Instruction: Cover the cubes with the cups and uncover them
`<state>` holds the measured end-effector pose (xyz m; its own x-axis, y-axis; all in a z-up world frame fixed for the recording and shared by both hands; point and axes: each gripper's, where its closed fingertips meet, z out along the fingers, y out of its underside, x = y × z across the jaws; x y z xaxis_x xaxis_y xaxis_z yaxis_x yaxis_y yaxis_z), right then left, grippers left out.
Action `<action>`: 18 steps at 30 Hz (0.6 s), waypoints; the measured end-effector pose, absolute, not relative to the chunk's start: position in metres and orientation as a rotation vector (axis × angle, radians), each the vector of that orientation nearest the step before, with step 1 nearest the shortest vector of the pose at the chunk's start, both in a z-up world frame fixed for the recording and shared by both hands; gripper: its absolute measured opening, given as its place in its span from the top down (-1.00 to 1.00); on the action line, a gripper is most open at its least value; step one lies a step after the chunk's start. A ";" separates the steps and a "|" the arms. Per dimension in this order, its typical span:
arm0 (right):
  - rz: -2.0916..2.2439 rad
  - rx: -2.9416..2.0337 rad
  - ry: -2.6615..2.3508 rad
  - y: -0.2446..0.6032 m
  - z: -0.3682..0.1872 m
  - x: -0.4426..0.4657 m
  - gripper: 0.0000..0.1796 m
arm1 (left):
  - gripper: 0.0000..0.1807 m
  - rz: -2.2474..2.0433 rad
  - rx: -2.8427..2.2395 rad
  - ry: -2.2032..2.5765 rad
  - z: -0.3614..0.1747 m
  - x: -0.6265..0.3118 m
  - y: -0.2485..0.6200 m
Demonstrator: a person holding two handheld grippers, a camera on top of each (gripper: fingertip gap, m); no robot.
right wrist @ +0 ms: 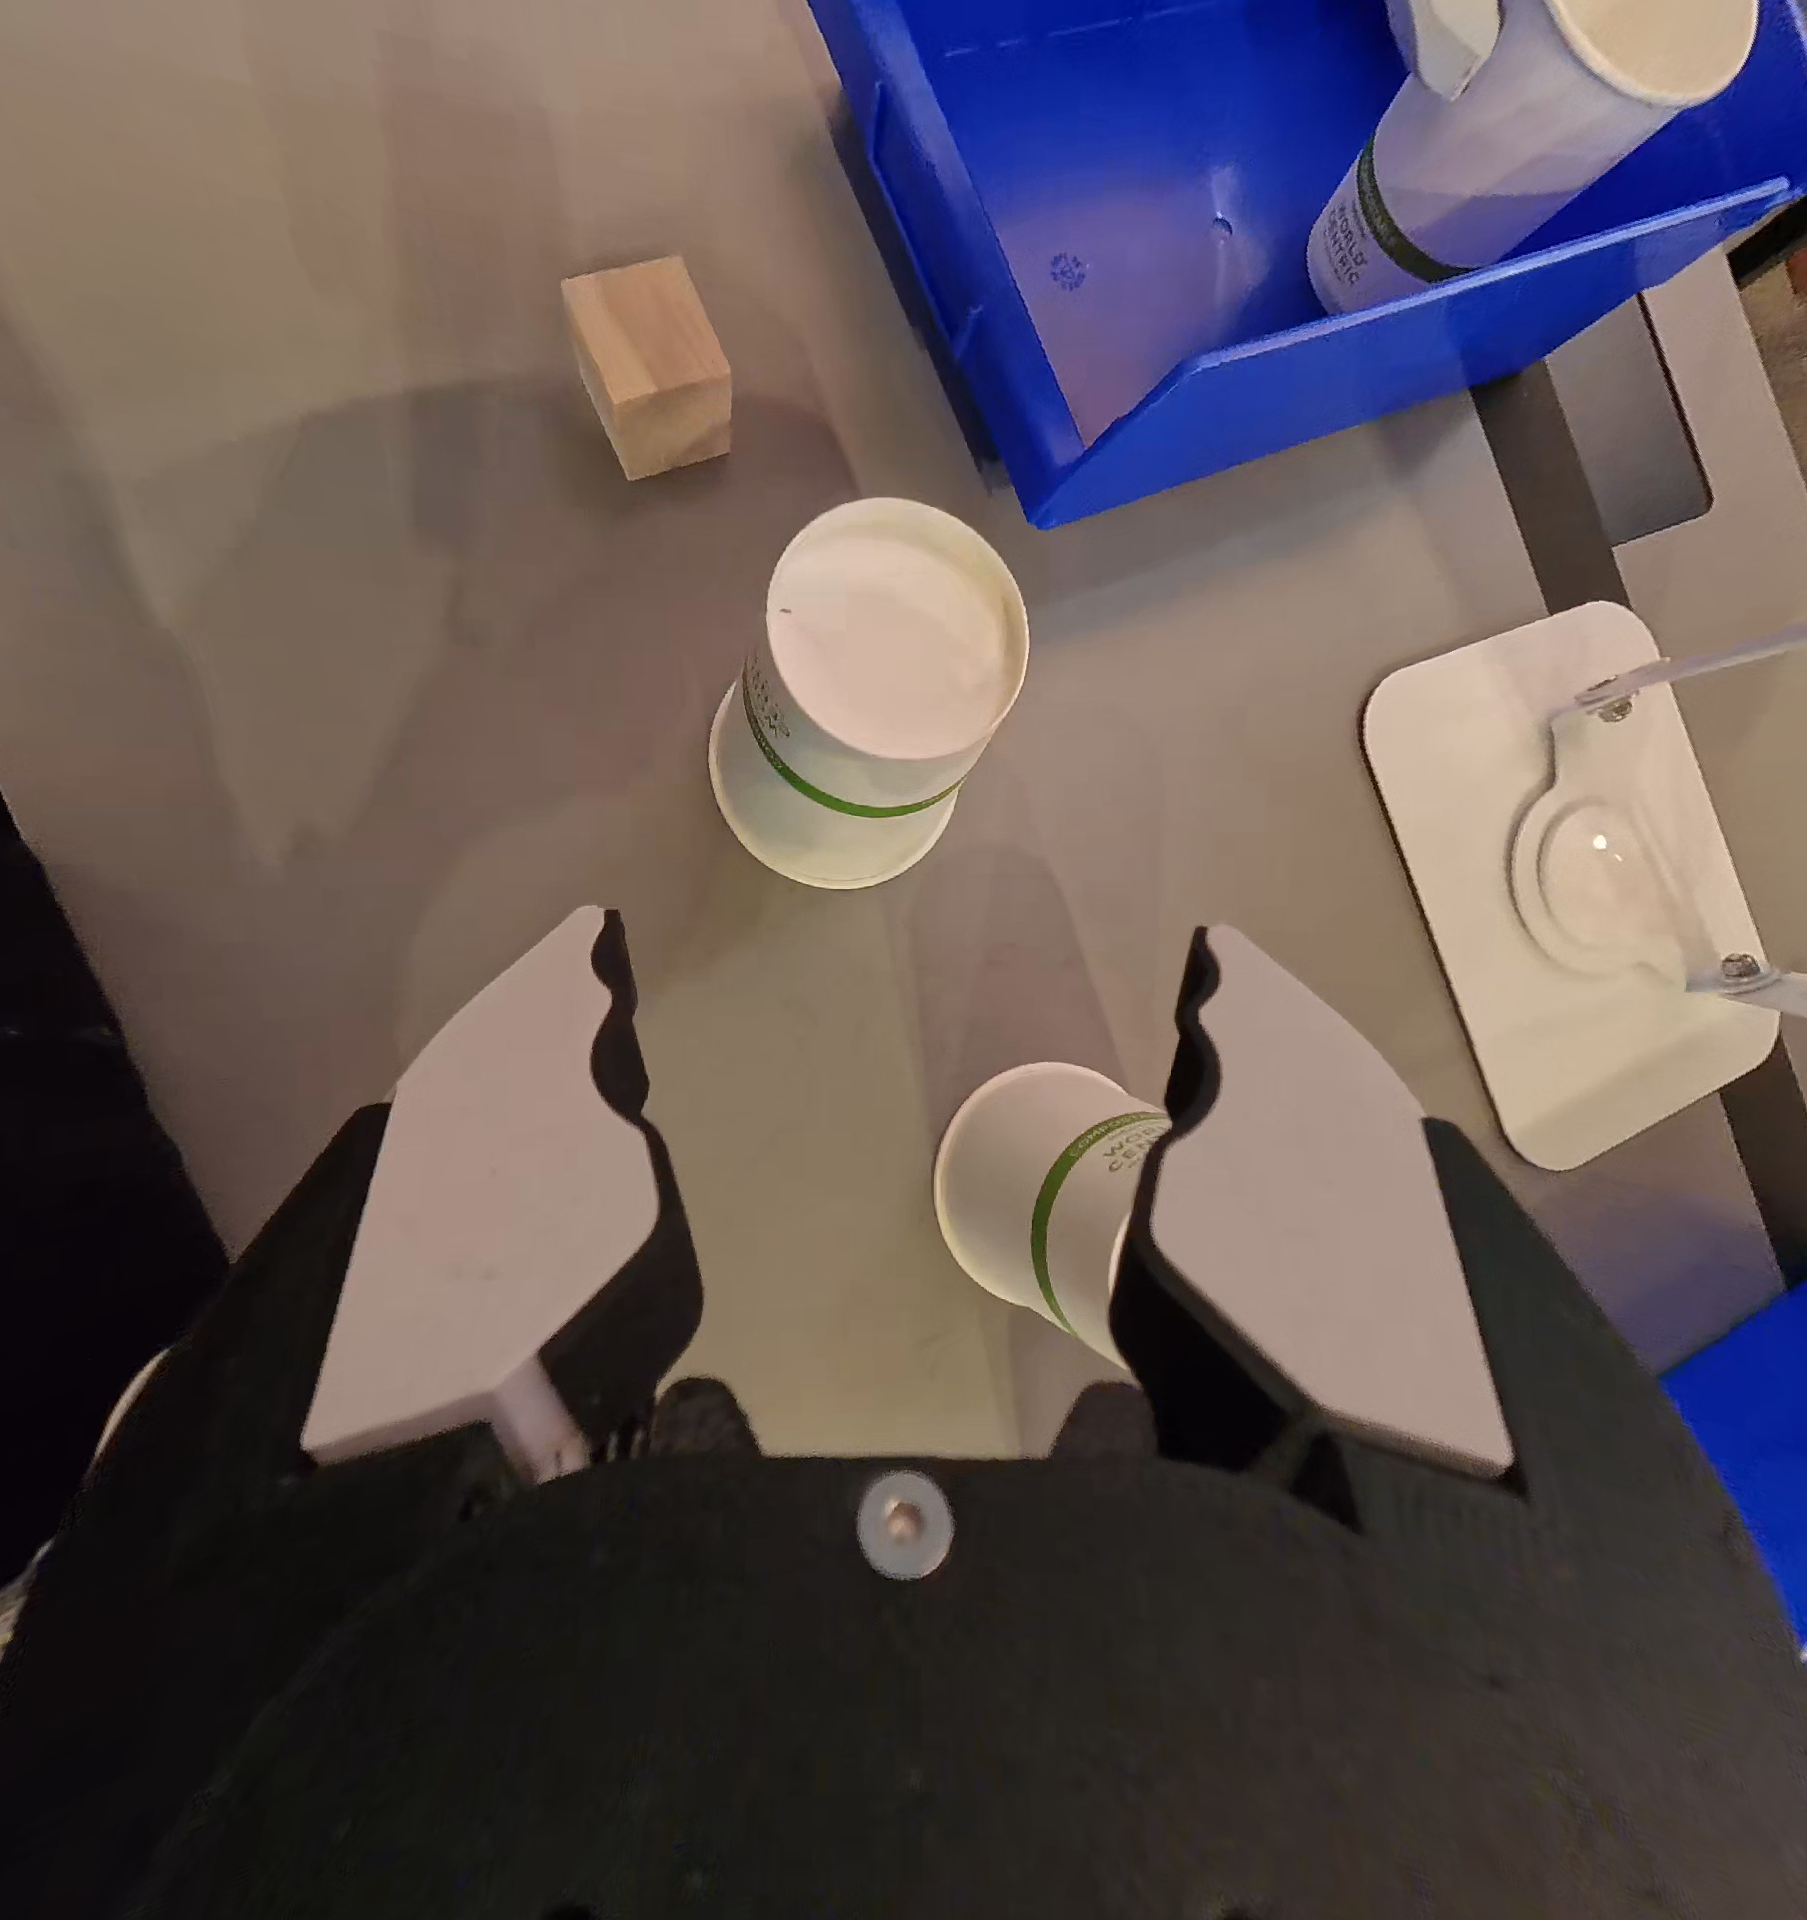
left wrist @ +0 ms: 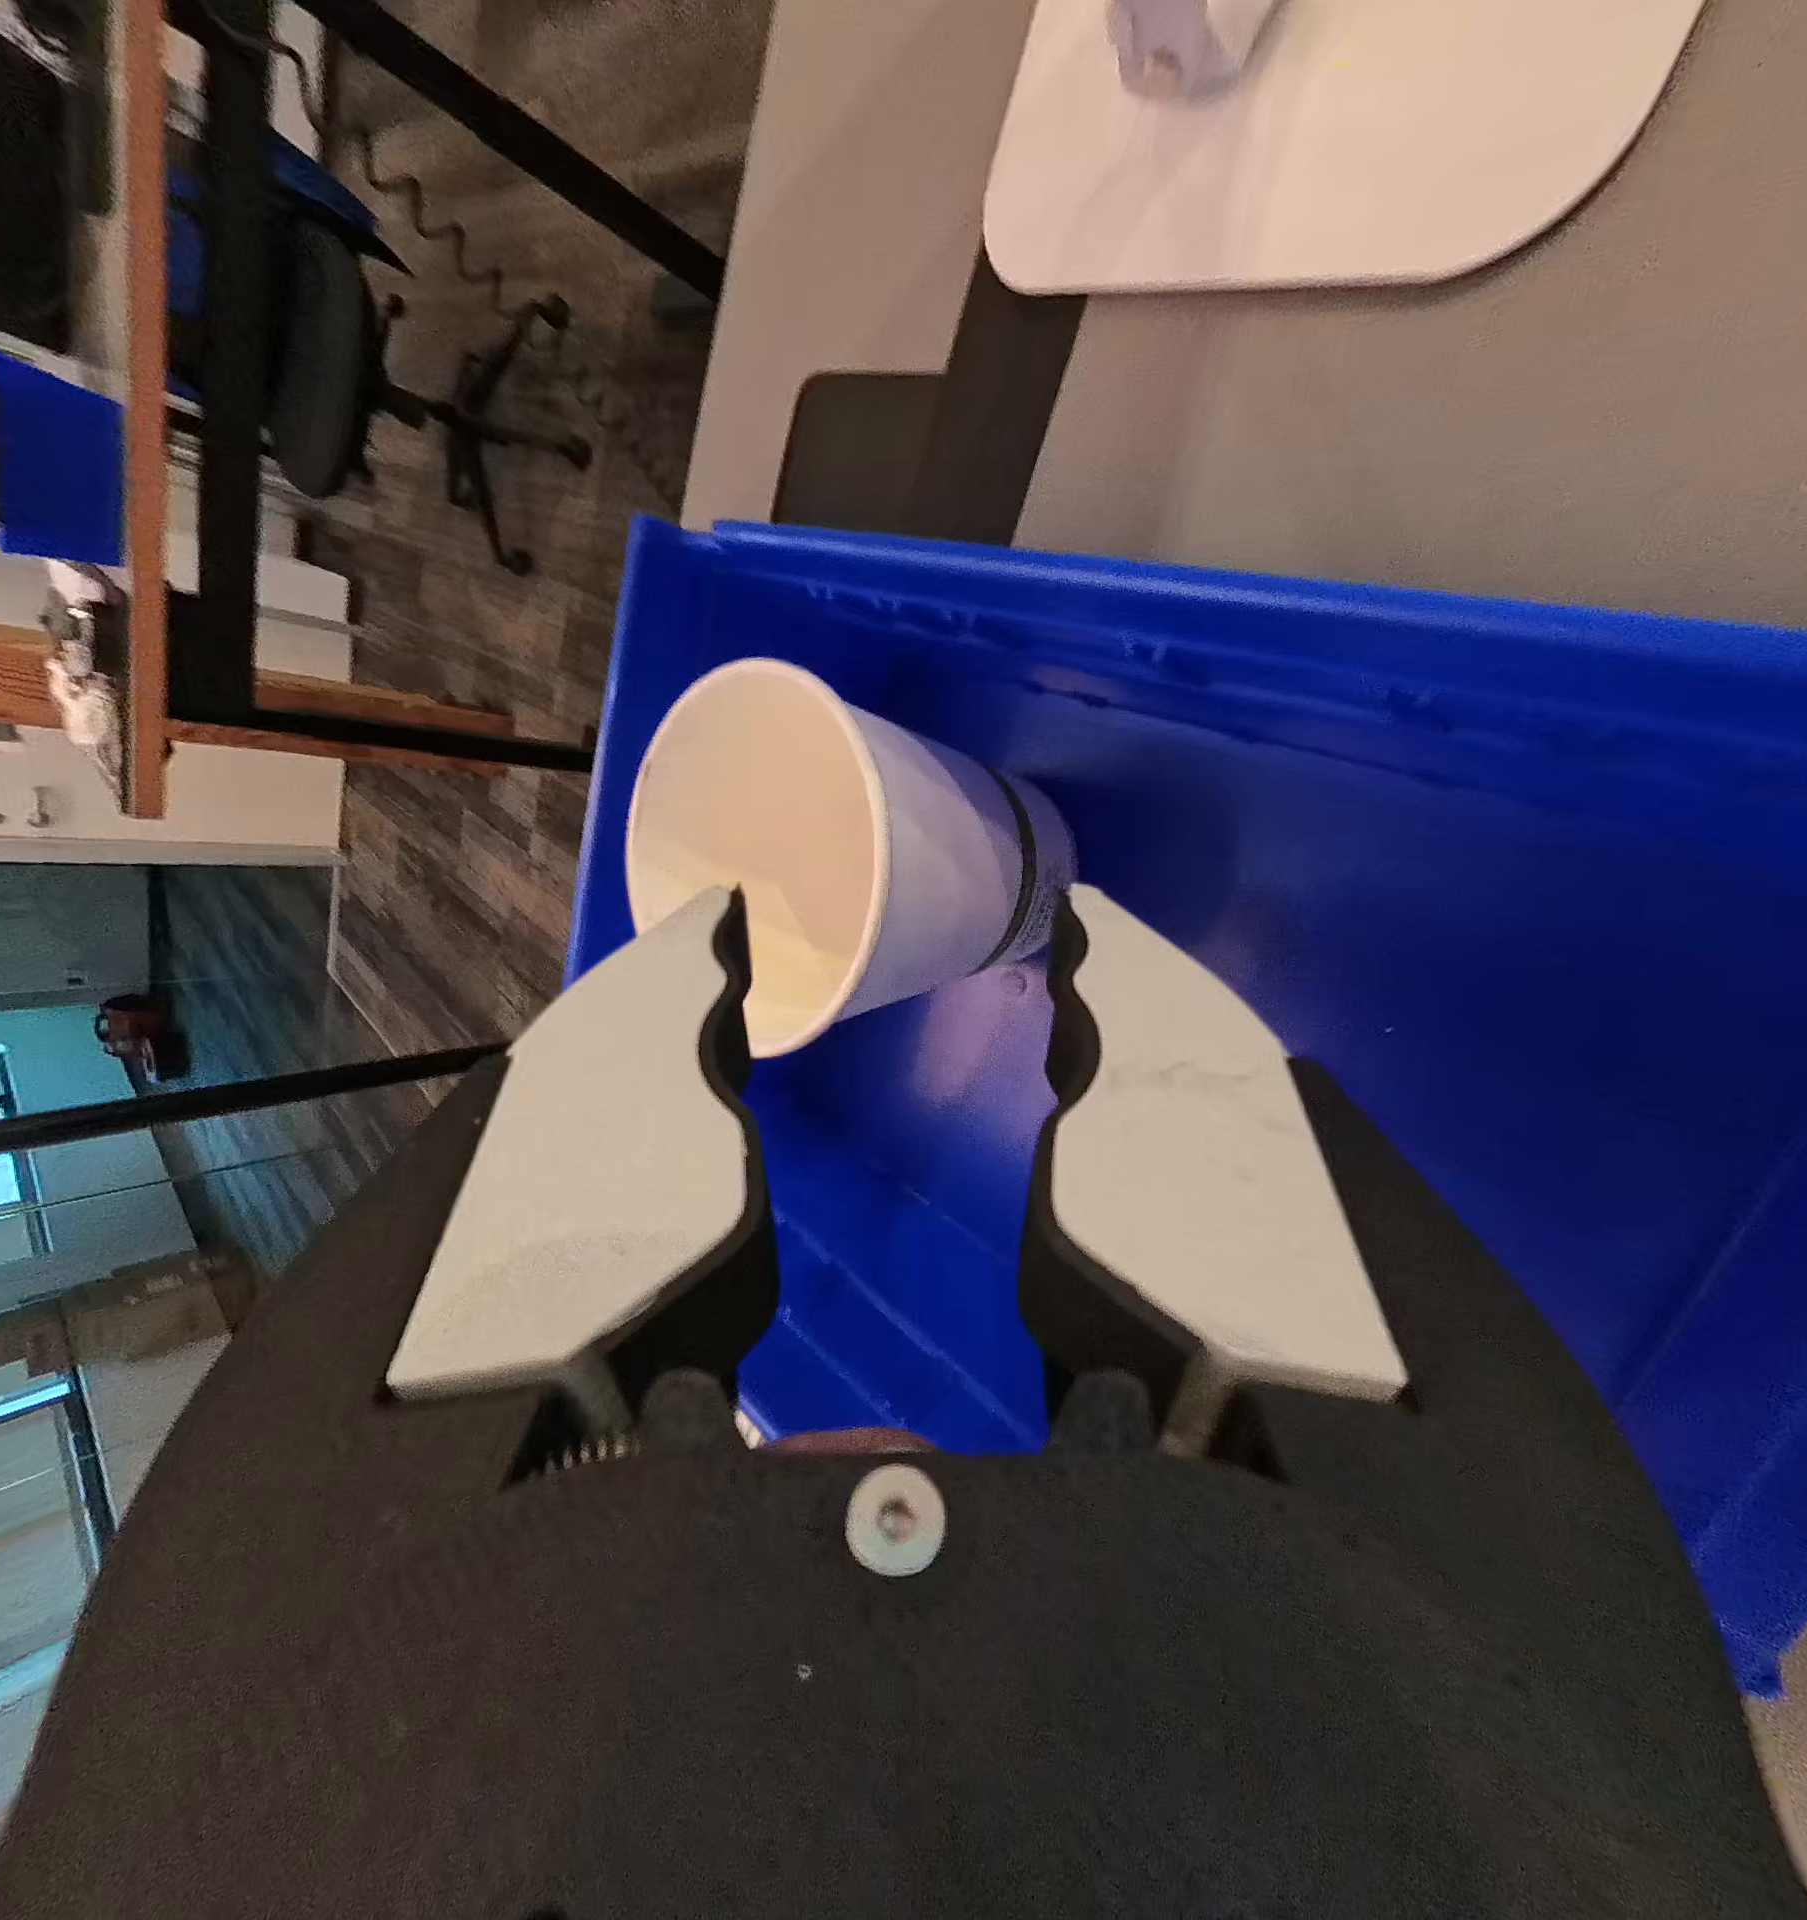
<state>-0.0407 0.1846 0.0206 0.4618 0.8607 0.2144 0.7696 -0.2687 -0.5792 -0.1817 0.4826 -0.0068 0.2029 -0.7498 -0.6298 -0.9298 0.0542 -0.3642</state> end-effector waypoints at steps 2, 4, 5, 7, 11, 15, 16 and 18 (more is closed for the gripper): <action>0.192 -2.087 -1.343 0.183 0.020 -0.040 -0.11 | 0.42 0.336 -1.756 1.628 -0.015 -0.184 0.491; 0.199 -2.086 -1.340 0.182 0.020 -0.039 -0.11 | 0.49 0.310 -1.789 1.668 -0.024 -0.183 0.494; 0.202 -2.085 -1.338 0.182 0.020 -0.039 -0.10 | 0.53 0.316 -1.806 1.684 -0.029 -0.183 0.496; 0.202 -2.083 -1.339 0.182 0.020 -0.039 -0.10 | 0.68 0.321 -1.820 1.716 -0.036 -0.184 0.498; 0.207 -2.076 -1.338 0.184 0.022 -0.038 -0.09 | 0.85 0.283 -1.871 1.762 -0.047 -0.184 0.496; 0.224 -2.069 -1.337 0.186 0.023 -0.038 -0.09 | 0.96 0.286 -1.840 1.817 -0.046 -0.182 0.486; 0.228 -2.063 -1.336 0.187 0.025 -0.038 -0.09 | 0.99 0.283 -1.837 1.823 -0.043 -0.183 0.483; 0.252 -2.040 -1.338 0.189 0.031 -0.039 -0.09 | 0.99 0.268 -1.827 1.854 -0.031 -0.184 0.471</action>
<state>-0.0388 0.1889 0.0307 0.4538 0.8693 0.1958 0.7388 -0.2441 -0.6281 -0.1839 0.4712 -0.0314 0.0440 -0.8715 -0.4884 -0.9741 0.0710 -0.2145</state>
